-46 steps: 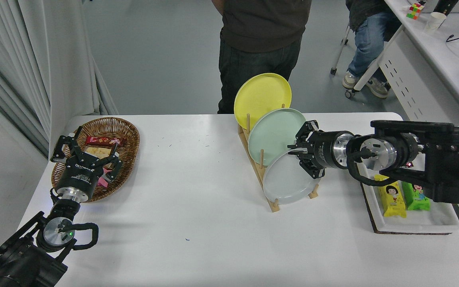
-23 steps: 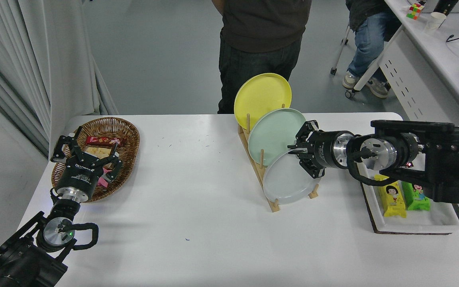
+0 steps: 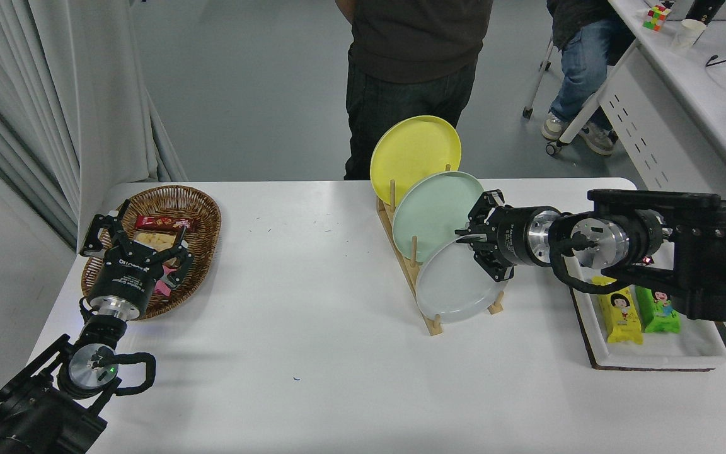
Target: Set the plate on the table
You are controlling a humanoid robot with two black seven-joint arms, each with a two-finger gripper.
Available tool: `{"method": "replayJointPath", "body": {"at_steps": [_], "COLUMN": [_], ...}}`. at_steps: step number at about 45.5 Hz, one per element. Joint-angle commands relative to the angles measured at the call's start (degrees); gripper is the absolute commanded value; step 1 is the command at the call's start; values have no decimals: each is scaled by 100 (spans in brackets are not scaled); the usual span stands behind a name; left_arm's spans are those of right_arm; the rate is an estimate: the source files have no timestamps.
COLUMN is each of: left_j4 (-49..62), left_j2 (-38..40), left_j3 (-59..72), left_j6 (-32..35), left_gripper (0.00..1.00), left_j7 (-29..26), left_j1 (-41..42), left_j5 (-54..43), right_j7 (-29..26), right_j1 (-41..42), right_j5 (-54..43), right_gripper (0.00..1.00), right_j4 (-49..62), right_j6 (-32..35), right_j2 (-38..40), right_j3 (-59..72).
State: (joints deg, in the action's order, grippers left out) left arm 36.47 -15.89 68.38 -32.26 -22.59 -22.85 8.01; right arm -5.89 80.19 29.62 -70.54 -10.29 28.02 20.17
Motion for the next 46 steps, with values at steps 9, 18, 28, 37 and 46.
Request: {"method": "replayJointPath", "body": {"at_steps": [9, 18, 28, 37, 46], "left_j4": [0, 0, 0, 0, 0], "left_j2": [7, -2, -2, -2, -2], "left_j3": [0, 0, 0, 0, 0], "left_j6": [0, 0, 0, 0, 0], "left_gripper": [98, 98, 98, 98, 98], "left_j7": [0, 0, 0, 0, 0], "left_j1": [0, 0, 0, 0, 0], "left_j5": [-1, -10, -1, -1, -10], "right_j7": [0, -9, -9, -70, -79], "right_j1": [-3, 15, 85, 129, 173], "right_j5": [0, 0, 0, 9, 9], "right_gripper": [7, 7, 7, 7, 7], "right_j4": [-21, -21, -109, -144, -144], "right_j6": [9, 9, 18, 44, 71], "right_j2": [2, 19, 46, 90, 98], "right_j3": [4, 4, 4, -5, -48]}}
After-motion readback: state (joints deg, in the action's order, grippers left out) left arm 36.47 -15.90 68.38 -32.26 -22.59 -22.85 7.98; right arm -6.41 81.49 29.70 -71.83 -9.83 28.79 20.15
